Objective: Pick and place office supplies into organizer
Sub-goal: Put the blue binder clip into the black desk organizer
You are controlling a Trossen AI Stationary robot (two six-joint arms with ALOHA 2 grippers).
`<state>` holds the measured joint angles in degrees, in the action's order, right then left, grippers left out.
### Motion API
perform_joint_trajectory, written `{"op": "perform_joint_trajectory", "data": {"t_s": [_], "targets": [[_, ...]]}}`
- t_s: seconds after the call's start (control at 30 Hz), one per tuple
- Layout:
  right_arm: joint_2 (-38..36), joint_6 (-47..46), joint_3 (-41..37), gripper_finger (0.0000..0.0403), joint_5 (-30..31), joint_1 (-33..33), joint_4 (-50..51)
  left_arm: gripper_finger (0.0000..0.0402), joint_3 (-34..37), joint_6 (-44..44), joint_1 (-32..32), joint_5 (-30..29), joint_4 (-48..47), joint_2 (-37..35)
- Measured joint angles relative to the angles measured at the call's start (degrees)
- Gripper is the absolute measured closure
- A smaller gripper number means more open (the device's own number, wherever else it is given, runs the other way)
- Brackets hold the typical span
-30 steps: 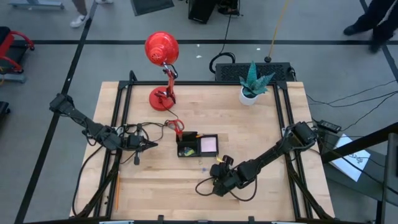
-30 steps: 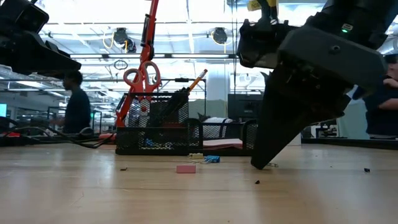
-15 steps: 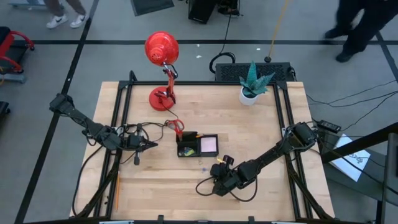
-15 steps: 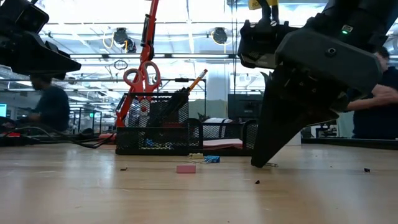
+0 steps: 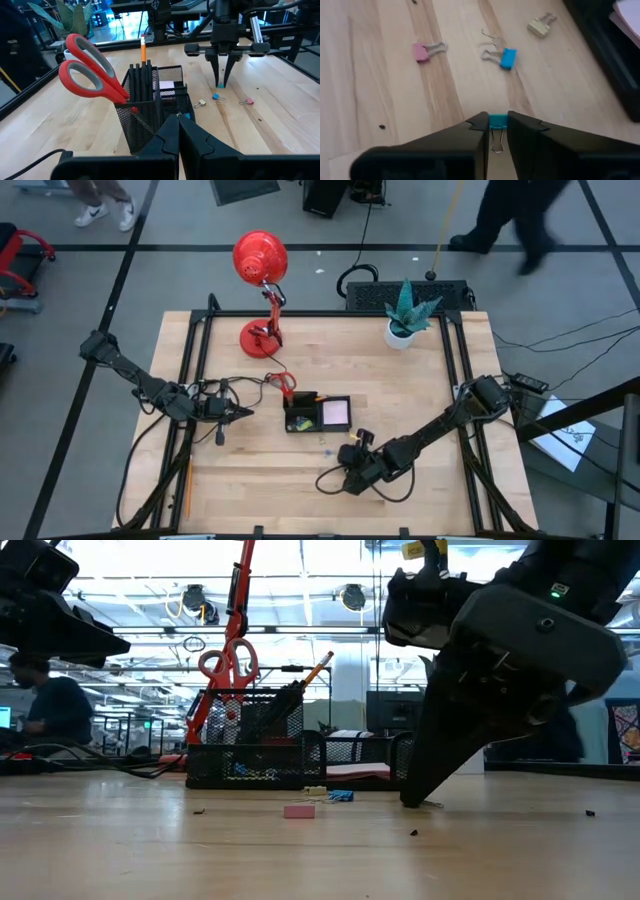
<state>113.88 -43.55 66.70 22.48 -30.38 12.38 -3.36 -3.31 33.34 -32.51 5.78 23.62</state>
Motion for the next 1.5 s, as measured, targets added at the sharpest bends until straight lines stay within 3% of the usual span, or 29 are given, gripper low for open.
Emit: {"op": "perform_joint_trajectory", "data": {"t_s": [0.27, 0.6, 0.9, 1.1, 1.5], "targets": [[-1.4, 3.9, -0.2, 0.0351, -0.1, 1.2, -3.4, 0.0398, 0.0, -0.2, 0.0, 0.0, 0.0, 0.0], [-2.2, 21.7, 0.7, 0.0356, 0.6, 4.8, -22.0, 0.0398, 0.0, -0.2, 0.0, 0.0, -0.1, 0.0], [-2.3, 29.4, 5.3, 0.0357, 1.2, 10.8, -22.1, 0.0392, 0.0, -0.2, 0.0, 0.0, -0.2, 0.0], [-1.8, 29.4, 6.2, 0.0357, -1.7, 14.6, -20.1, 0.0383, 0.0, -0.2, 0.0, 0.0, -0.3, 0.0], [3.3, 31.0, 6.2, 0.0357, 0.0, 16.1, -21.4, 0.0382, 0.0, -0.1, 0.0, 0.0, -1.7, 0.0]]}}
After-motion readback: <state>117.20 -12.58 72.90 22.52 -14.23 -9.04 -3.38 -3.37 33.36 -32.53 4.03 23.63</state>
